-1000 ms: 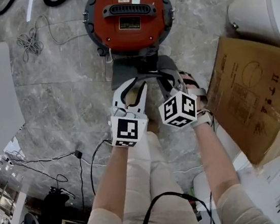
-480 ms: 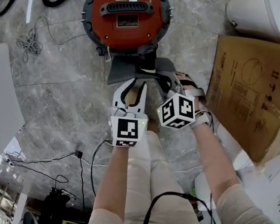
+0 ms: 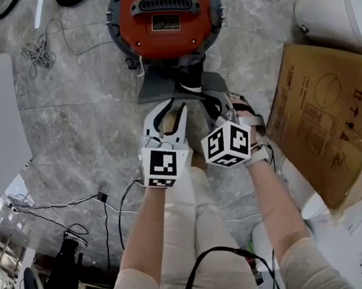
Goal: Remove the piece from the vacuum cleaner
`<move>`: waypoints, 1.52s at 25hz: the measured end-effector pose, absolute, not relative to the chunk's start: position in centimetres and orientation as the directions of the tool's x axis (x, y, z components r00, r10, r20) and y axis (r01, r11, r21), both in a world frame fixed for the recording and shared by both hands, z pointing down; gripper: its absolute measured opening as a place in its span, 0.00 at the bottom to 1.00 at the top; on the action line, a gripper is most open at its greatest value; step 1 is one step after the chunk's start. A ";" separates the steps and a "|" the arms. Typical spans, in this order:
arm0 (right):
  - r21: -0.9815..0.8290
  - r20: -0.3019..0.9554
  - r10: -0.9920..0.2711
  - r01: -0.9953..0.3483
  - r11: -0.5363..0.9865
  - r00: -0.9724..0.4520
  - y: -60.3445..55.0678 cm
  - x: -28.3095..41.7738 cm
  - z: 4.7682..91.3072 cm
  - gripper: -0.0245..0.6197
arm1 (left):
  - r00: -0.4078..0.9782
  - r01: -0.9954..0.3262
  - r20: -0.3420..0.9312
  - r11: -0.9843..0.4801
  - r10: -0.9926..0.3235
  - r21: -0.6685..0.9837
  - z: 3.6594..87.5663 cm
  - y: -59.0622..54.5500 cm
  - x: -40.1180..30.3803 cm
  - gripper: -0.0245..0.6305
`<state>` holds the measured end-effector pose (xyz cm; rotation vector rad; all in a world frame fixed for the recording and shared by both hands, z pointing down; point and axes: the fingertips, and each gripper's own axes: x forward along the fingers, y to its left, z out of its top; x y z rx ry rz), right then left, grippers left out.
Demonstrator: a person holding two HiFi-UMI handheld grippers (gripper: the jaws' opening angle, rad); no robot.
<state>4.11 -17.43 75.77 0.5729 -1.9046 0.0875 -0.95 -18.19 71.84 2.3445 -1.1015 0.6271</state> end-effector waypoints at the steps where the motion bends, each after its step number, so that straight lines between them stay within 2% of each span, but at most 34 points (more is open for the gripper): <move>1: 0.210 0.891 -0.352 -0.427 0.880 -0.288 -17.4 4.1 75.8 0.10 | 0.573 -0.794 0.580 -0.566 -0.579 0.220 71.8 -18.2 -0.9 0.19; 22: 0.242 0.878 -0.388 -0.439 0.865 -0.281 -15.6 3.5 75.7 0.10 | 0.558 -0.800 0.602 -0.564 -0.572 0.206 72.4 -17.5 -1.5 0.19; 38: 0.224 0.853 -0.385 -0.419 0.880 -0.352 -13.9 3.1 73.0 0.10 | 0.550 -0.815 0.566 -0.542 -0.614 0.204 69.9 -16.2 -1.2 0.19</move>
